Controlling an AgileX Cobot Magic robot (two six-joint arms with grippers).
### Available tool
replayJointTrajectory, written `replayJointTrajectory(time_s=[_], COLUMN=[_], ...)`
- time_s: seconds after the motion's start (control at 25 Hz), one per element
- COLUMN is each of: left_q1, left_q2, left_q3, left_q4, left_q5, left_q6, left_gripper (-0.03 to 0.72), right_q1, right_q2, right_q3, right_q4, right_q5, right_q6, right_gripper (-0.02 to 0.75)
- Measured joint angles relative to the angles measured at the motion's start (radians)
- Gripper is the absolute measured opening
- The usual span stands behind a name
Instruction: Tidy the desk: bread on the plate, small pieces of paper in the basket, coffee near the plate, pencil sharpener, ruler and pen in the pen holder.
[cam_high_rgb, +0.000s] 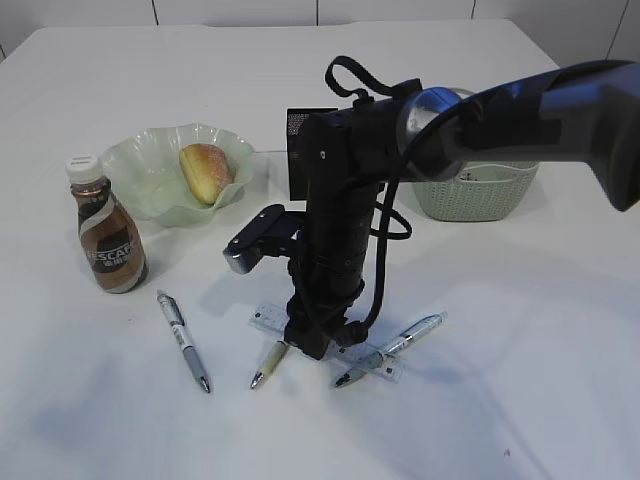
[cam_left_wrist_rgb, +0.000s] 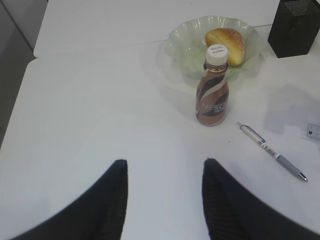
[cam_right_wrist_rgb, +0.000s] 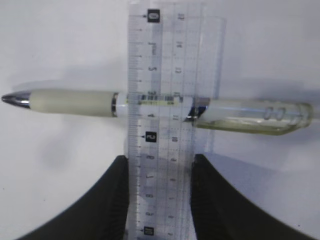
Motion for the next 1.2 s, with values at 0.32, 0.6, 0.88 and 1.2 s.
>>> replayJointTrajectory(time_s=[0.32, 0.6, 0.88, 1.2], left_q1=[0.0, 0.0, 0.0, 0.0], left_q2=[0.0, 0.0, 0.0, 0.0], left_q3=[0.0, 0.0, 0.0, 0.0], left_q4=[0.0, 0.0, 0.0, 0.0], left_q5=[0.0, -0.012, -0.016, -0.043], left_q6=[0.0, 0.0, 0.0, 0.0], left_gripper=[0.341, 0.341, 0.341, 0.341], right_q1=[0.0, 0.0, 0.0, 0.0], right_q2=[0.0, 0.002, 0.003, 0.003], right_q3=[-0.012, -0.092, -0.147, -0.309], right_q4=[0.0, 0.0, 0.0, 0.0], right_q5=[0.04, 0.132, 0.157, 0.161], right_q6=[0.0, 0.032, 0.035, 0.064], right_gripper=[0.302, 0.302, 0.302, 0.302])
